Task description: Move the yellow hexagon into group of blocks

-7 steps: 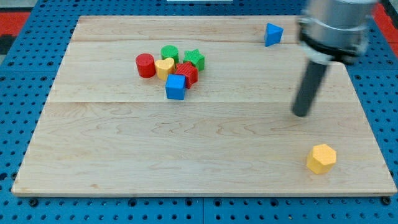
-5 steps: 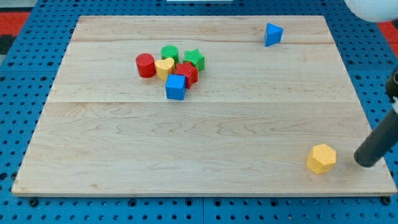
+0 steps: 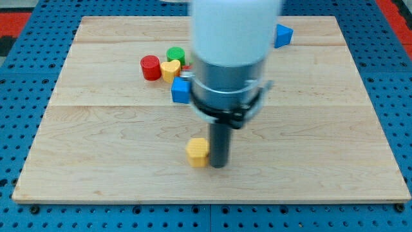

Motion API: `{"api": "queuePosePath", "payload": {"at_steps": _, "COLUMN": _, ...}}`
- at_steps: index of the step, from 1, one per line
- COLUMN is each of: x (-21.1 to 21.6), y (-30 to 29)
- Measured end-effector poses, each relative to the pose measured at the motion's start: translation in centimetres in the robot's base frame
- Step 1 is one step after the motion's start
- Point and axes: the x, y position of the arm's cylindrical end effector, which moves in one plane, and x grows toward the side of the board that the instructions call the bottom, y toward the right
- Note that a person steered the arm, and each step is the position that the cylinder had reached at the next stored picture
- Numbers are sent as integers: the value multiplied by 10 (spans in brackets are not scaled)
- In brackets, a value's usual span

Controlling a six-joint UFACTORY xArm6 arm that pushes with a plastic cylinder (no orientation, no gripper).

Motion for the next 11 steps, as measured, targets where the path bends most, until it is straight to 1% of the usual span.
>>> {"api": "queuePosePath", "payload": {"at_steps": 2, "x": -48, "y": -81}}
{"api": "queuePosePath", "payload": {"at_steps": 4, "x": -28, "y": -112}}
{"api": "queuePosePath", "payload": {"at_steps": 6, "x": -17, "y": -139}}
{"api": "queuePosePath", "payload": {"at_steps": 7, "x": -25, "y": -175}}
{"api": "queuePosePath", "payload": {"at_steps": 8, "x": -43, "y": -184}}
{"api": "queuePosePath", "payload": {"at_steps": 9, "x": -74, "y": -156}}
{"api": "queuePosePath", "payload": {"at_steps": 10, "x": -97, "y": -156}}
{"api": "queuePosePath", "payload": {"at_steps": 11, "x": -65, "y": -185}}
